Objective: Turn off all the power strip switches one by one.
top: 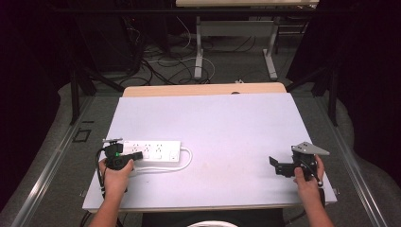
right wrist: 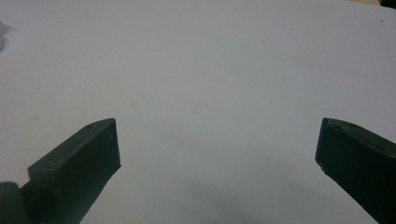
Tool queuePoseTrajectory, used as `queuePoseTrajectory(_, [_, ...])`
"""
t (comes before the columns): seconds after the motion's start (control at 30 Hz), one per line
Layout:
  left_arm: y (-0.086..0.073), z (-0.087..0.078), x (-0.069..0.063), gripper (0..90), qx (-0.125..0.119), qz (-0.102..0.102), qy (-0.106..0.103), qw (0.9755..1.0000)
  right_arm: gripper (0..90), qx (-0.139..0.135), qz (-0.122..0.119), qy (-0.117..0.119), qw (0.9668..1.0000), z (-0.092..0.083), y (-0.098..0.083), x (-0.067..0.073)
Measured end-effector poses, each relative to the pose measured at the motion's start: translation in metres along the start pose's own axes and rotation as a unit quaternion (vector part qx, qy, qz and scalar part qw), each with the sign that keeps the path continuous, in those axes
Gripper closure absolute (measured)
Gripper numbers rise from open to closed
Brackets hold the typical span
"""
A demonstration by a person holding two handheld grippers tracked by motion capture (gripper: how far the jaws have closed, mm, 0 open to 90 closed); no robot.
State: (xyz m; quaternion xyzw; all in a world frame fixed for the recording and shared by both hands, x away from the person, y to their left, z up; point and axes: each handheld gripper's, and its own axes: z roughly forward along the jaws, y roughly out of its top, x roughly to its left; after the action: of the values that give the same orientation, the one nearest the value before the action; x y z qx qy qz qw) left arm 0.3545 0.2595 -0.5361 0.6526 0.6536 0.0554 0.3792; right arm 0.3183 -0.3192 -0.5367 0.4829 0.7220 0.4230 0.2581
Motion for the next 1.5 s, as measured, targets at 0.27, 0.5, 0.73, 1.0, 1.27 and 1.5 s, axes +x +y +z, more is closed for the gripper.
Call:
queuePoseTrajectory(0.27, [-0.001,0.0,0.006,90.0,-0.002,-0.022,-0.022,0.9995,0.0,0.0,0.0,0.001,1.0,0.0,0.0,0.0])
queuePoseTrajectory(0.5, [-0.001,0.0,0.006,90.0,-0.002,-0.02,-0.02,0.9996,0.0,0.0,-0.001,0.0,1.0,0.0,0.0,0.0])
queuePoseTrajectory(0.73, [0.0,0.0,0.005,90.0,-0.004,-0.026,-0.022,0.9994,0.0,-0.001,-0.001,0.0,1.0,0.0,0.0,0.0])
queuePoseTrajectory(1.0, [0.002,-0.007,0.007,90.0,-0.017,-0.025,-0.017,0.9994,0.0,0.0,0.003,0.002,1.0,-0.001,0.0,0.0])
queuePoseTrajectory(1.27, [0.005,-0.017,0.01,90.0,-0.028,-0.026,-0.018,0.9991,0.0,-0.001,-0.001,0.0,1.0,0.0,0.0,0.0])
queuePoseTrajectory(1.5, [0.006,-0.021,0.017,90.0,-0.031,-0.036,-0.01,0.9988,0.0,-0.002,-0.001,0.0,1.0,0.0,0.0,0.0])
